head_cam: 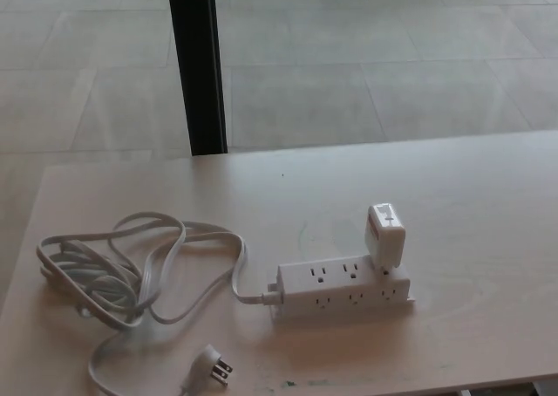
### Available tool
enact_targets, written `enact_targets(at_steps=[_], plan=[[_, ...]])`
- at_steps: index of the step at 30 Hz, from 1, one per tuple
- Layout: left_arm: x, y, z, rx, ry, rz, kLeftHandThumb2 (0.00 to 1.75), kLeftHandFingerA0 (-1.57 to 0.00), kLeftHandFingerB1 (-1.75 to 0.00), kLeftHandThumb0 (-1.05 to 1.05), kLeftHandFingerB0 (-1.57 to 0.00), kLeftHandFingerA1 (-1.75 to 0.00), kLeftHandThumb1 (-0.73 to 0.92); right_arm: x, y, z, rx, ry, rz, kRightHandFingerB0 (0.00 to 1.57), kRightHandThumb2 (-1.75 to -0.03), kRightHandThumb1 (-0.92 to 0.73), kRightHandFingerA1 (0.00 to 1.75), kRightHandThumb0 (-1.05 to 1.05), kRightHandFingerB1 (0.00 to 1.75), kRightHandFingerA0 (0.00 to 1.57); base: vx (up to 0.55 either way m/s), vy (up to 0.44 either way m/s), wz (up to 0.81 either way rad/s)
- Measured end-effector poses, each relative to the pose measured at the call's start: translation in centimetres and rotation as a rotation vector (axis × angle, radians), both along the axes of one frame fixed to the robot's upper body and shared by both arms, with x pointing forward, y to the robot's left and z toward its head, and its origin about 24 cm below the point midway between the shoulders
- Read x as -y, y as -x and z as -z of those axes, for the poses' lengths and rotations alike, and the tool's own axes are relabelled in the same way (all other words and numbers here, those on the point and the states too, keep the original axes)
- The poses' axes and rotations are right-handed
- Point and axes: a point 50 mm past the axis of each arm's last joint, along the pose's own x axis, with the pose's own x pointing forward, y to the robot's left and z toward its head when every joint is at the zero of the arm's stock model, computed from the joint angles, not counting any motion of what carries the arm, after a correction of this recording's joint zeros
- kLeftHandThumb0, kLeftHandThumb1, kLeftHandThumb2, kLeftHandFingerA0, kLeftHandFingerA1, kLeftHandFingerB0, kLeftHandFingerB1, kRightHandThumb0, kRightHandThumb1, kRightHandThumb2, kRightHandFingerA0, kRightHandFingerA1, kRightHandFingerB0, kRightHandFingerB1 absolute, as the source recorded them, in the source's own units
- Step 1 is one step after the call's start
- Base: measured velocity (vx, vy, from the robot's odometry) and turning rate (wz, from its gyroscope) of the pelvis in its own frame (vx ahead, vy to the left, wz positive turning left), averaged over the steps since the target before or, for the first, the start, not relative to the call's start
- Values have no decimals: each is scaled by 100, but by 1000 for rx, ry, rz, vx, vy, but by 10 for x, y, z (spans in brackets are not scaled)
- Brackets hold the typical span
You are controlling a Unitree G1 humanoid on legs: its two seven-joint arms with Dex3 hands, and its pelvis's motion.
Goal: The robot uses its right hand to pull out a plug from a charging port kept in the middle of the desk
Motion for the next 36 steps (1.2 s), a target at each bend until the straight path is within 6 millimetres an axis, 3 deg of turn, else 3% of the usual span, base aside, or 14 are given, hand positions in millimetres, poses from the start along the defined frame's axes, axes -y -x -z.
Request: enact_targets(at_steps=[1, 2, 4, 7, 8, 10, 16, 20, 23, 26, 27, 32, 34, 36], plan=[[-2, 2, 0, 6, 6, -19, 86, -72, -54, -76, -52, -66, 68, 4, -2, -5, 37, 3, 10, 48, -58, -49, 59, -79, 57, 93, 0, 0, 0], [-3, 2, -1, 10, 6, -28, 66, -74, -45, -72, -54, -59, 86, 7, -5, -11, 66, 9, 10, 42, -90, -44, 67, -80, 60, 90, 0, 0, 0], [-5, 3, -3, 17, 5, -35, 66, -73, -44, -72, -53, -57, 85, 12, -20, -25, 142, 28, -14, 43, -58, -55, 56, -76, 51, 92, 0, 0, 0], [-5, 0, -4, 30, 8, -32, 66, -74, -44, -71, -54, -58, 86, 15, -50, -54, 264, 76, -86, 43, -58, -57, 55, -79, 48, 94, 0, 0, 0], [-5, 0, -3, 30, 8, -32, 66, -74, -45, -72, -53, -59, 86, 14, -58, -61, 293, 86, -105, 44, -87, -44, 64, -82, 54, 98, 0, 0, 0], [-5, 0, -3, 28, 9, -33, 65, -75, -45, -71, -53, -59, 86, 11, -75, -76, 358, 109, -149, 50, -59, -55, 55, -83, 42, 103, 0, 0, 0], [-5, 1, -3, 27, 14, -37, 65, -74, -49, -72, -58, -59, 84, -12, -139, -135, 592, 169, -307, 35, -59, -61, 59, -60, 33, 87, 0, 0, 0], [-5, 1, -3, 31, 17, -40, 87, -71, -55, -77, -53, -65, 68, -37, -175, -175, 719, 199, -431, 28, -88, -50, 71, -73, 45, 81, 0, 0, 0], [-5, 0, -3, 38, 19, -43, 66, -72, -45, -70, -54, -57, 86, -68, -204, -207, 800, 217, -568, 34, -58, -59, 70, -72, 32, 89, 0, 0, 0], [-5, -1, -3, 44, 22, -43, 66, -74, -43, -70, -51, -58, 86, -100, -223, -231, 842, 229, -704, 22, -86, -49, 87, -72, 44, 91, 0, 0, 0], [-5, -1, -3, 45, 23, -44, 66, -74, -43, -71, -49, -58, 85, -112, -229, -238, 850, 235, -758, 31, -59, -59, 81, -66, 31, 95, 0, 0, 0], [-5, -1, -3, 51, 26, -47, 65, -74, -44, -71, -50, -60, 85, -166, -248, -252, 823, 251, -983, 28, -87, -50, 82, -80, 44, 94, 0, 0, 0], [-5, -2, -3, 52, 26, -47, 66, -74, -42, -71, -48, -59, 86, -184, -254, -249, 794, 249, -1051, 36, -58, -57, 83, -71, 32, 101, 0, 0, 0], [-5, -2, -3, 52, 27, -46, 66, -76, -42, -71, -49, -60, 86, -204, -261, -243, 748, 241, -1122, 31, -86, -50, 113, -85, 43, 99, 0, 0, 0]])
